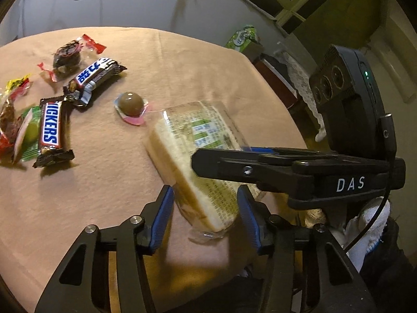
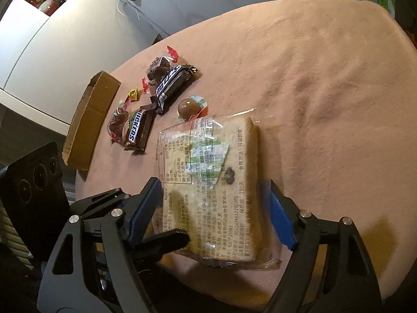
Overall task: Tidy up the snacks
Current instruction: 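Lower the right tool onto the wrapped bread loaf and close on it, then carry the bread loaf into the cardboard box and open the right tool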
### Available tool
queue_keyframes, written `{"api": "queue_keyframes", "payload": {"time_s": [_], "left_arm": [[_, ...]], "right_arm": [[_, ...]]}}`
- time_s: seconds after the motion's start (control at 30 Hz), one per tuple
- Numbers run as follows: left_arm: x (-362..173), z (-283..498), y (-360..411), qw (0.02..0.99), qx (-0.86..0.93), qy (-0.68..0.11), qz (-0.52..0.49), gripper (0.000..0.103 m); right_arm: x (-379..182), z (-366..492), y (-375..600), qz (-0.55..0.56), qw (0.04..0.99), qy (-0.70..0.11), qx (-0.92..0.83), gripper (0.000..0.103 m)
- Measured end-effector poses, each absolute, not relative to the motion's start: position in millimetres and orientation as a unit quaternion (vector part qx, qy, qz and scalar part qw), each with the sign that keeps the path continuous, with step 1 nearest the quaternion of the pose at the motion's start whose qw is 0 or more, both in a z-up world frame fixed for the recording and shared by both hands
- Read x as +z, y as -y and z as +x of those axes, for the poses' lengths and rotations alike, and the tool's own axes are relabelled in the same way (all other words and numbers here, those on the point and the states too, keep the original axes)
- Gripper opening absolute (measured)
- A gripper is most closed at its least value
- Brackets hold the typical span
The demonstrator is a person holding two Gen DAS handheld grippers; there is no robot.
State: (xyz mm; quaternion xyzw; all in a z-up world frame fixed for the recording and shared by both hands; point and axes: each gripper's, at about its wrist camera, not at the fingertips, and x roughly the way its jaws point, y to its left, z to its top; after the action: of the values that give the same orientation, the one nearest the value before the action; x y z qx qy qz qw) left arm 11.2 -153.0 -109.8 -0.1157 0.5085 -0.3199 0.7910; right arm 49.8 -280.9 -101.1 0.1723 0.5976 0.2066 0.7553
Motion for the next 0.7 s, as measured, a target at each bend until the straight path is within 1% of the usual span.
{"api": "queue_keyframes", "payload": {"time_s": [0.27, 0.5, 0.7], "left_arm": [[-108, 9, 139, 0.799, -0.319, -0.497, -0.116, 0.049], [-87, 2, 103, 0.827, -0.297, -0.461, -0.122, 0.049], [-66, 1, 56, 0.854, -0.263, -0.43, -0.133, 0.049]], "right_arm": [[-94, 51, 268, 0.164, 0.757, -0.601, 0.196, 0.071], [-74, 57, 232, 0.143, 0.764, -0.592, 0.213, 0.07], [-56, 73, 185, 0.123, 0.769, -0.576, 0.248, 0.07]]}}
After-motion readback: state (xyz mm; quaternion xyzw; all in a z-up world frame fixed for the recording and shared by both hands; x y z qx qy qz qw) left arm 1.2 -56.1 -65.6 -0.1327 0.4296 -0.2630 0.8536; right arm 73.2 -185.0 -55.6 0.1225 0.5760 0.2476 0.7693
